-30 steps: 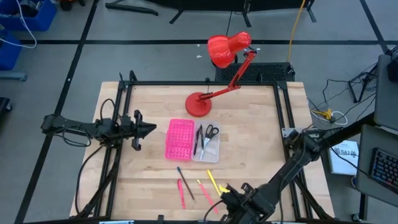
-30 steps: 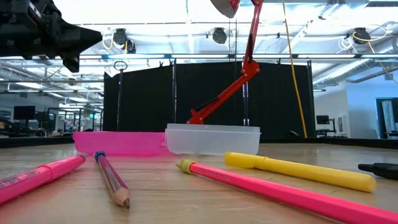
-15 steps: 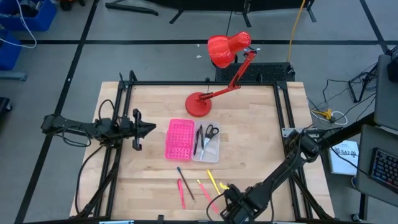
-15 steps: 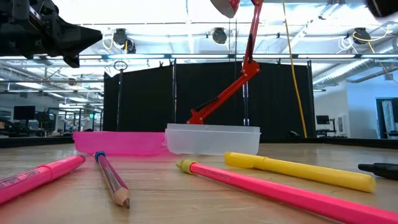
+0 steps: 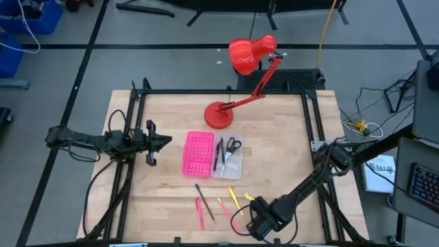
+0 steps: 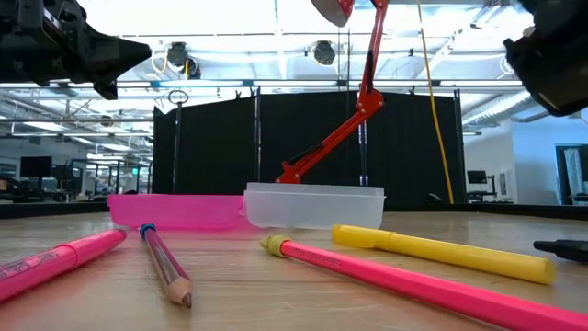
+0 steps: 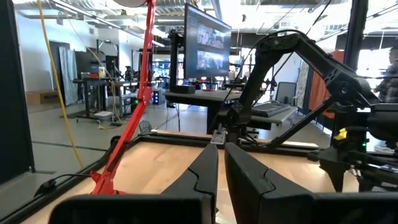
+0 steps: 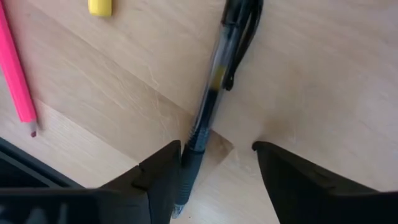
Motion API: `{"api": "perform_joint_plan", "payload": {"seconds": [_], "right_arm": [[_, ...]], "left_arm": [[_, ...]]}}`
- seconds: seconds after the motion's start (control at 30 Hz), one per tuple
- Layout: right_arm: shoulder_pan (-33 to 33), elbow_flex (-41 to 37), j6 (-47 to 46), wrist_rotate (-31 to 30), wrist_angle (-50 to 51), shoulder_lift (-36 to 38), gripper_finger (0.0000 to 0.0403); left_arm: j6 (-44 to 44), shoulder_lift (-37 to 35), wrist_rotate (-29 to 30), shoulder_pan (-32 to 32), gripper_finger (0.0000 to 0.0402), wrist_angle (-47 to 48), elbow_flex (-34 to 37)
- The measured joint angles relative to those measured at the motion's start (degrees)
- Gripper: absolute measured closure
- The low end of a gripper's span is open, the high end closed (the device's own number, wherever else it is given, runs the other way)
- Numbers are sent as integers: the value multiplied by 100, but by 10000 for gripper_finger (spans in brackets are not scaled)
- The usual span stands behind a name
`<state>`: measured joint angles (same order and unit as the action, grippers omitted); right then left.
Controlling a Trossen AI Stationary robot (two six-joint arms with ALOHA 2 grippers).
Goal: Pick & place school supplies into a supply box
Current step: Put the black pen into the supply box
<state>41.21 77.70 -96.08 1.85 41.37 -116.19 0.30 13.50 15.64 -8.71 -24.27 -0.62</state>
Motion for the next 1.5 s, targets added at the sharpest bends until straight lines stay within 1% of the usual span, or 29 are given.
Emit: {"api": "perform_joint_plan", "payload": {"seconds": [0.2, 0.33, 0.47, 0.63, 0.67, 0.83, 0.93, 1.0, 1.07, 1.13, 1.17, 1.3, 1.43, 1.5], "right_arm": [[-79, -388, 415, 303, 122, -14, 218], [-88, -601, 526, 446, 64, 6, 247], [-86, -658, 660, 444, 83, 7, 294], [-110, -676, 1101, 462, 37, 7, 375], [-110, -676, 1154, 468, 22, 7, 381], [-140, -676, 1197, 456, -5, 12, 374], [-149, -702, 1316, 440, -28, 130, 377], [-165, -709, 1389, 372, -73, 343, 380], [-157, -709, 1438, 93, -235, 656, 380], [-172, -761, 1515, -451, -275, 966, 380], [-212, -768, 1566, -761, -431, 1134, 380], [-503, -705, 1800, -1452, -1063, 1825, 380], [-973, -732, 2023, -2247, -1512, 2249, 380], [-1313, -713, 2206, -2317, -1769, 2471, 380]], "left_arm": [[-61, 0, -2, 0, 364, 37, 0], [-186, -2, -2, 0, 364, 140, 0], [-392, 0, -4, 0, 364, 354, 0], [-686, 0, -9, 0, 364, 546, 0], [-751, 0, -9, 0, 364, 566, 0], [-1178, 0, -60, 0, 364, 586, 0], [-1376, 0, -63, 0, 364, 583, 0], [-1399, 0, -66, 0, 364, 587, 0], [-1409, -2, -66, 0, 364, 600, 0], [-1417, 0, -78, 0, 364, 609, 0], [-1440, 0, -82, 0, 364, 607, 0], [-1456, -2, -83, 0, 364, 607, 0], [-1453, -2, -81, 0, 364, 609, 0], [-1453, -2, -84, 0, 364, 609, 0]]}}
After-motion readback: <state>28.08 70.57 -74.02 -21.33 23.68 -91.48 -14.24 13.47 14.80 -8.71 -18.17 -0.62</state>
